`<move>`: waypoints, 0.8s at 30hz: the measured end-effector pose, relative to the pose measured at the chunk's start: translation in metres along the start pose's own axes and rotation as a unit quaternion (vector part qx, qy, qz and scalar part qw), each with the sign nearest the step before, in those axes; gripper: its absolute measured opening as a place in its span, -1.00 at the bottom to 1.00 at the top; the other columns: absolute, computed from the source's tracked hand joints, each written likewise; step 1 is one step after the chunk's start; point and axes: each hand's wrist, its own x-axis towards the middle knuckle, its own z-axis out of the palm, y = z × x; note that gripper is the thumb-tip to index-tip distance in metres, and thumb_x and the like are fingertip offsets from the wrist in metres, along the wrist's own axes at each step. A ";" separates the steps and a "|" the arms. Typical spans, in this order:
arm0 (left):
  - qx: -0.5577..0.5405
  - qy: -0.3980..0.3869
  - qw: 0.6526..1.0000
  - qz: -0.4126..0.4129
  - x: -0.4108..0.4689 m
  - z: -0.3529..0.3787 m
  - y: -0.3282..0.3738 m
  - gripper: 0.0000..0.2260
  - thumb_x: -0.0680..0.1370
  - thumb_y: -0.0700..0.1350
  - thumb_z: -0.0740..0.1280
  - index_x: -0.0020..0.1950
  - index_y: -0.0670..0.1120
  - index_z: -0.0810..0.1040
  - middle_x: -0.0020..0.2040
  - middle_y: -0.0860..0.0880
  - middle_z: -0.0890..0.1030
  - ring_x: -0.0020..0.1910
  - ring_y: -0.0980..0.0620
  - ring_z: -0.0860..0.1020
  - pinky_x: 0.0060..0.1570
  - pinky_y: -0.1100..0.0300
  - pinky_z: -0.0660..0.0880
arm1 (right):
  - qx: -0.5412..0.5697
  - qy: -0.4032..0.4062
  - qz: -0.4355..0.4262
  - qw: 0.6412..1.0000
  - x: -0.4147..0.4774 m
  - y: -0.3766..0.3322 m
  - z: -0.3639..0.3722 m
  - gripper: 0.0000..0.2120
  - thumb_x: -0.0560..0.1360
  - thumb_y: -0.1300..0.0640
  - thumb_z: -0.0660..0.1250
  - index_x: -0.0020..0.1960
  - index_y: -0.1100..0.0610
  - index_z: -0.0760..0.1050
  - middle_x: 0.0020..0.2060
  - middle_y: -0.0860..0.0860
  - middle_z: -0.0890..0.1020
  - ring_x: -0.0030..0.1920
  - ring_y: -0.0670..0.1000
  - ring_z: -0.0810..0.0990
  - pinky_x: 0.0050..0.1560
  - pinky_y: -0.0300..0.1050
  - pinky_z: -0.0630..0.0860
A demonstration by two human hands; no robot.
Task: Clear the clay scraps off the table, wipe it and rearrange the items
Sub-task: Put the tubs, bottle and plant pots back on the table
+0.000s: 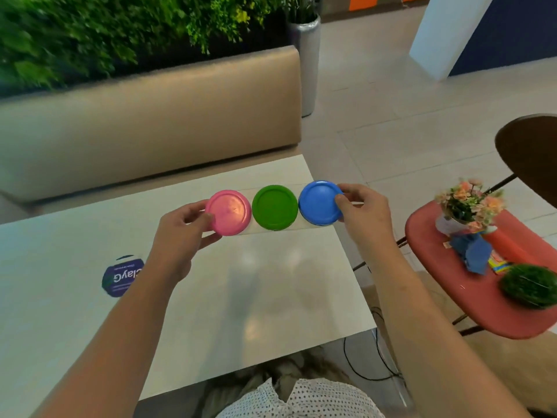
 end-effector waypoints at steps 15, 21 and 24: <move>-0.054 0.142 0.986 -0.067 -0.019 -0.033 -0.029 -0.73 0.63 -0.24 0.34 0.33 -0.17 0.61 0.16 -0.15 0.66 0.09 -0.14 0.67 -0.04 -0.01 0.68 | -0.007 -0.218 0.041 0.975 0.021 -0.026 0.035 -0.64 0.55 0.35 0.38 0.28 0.05 0.61 0.07 0.09 0.63 0.09 0.11 0.65 0.13 0.09 0.66; -0.067 0.158 0.982 -0.074 -0.016 -0.103 -0.041 -0.78 0.61 -0.26 0.34 0.24 -0.16 0.65 0.12 -0.18 0.68 0.00 -0.11 0.68 -0.07 0.02 0.68 | -0.018 -0.251 0.039 0.967 -0.005 -0.037 0.100 -0.64 0.53 0.37 0.39 0.22 0.03 0.64 0.03 0.07 0.62 0.07 0.12 0.65 0.12 0.11 0.66; -0.070 0.152 0.984 -0.067 -0.014 -0.146 -0.051 -0.82 0.62 -0.27 0.33 0.16 -0.12 0.67 0.09 -0.17 0.68 0.02 -0.16 0.67 -0.15 0.08 0.67 | -0.027 -0.251 0.040 0.967 -0.025 -0.041 0.140 -0.65 0.54 0.36 0.39 0.23 0.03 0.63 0.07 0.08 0.62 0.07 0.10 0.65 0.09 0.06 0.67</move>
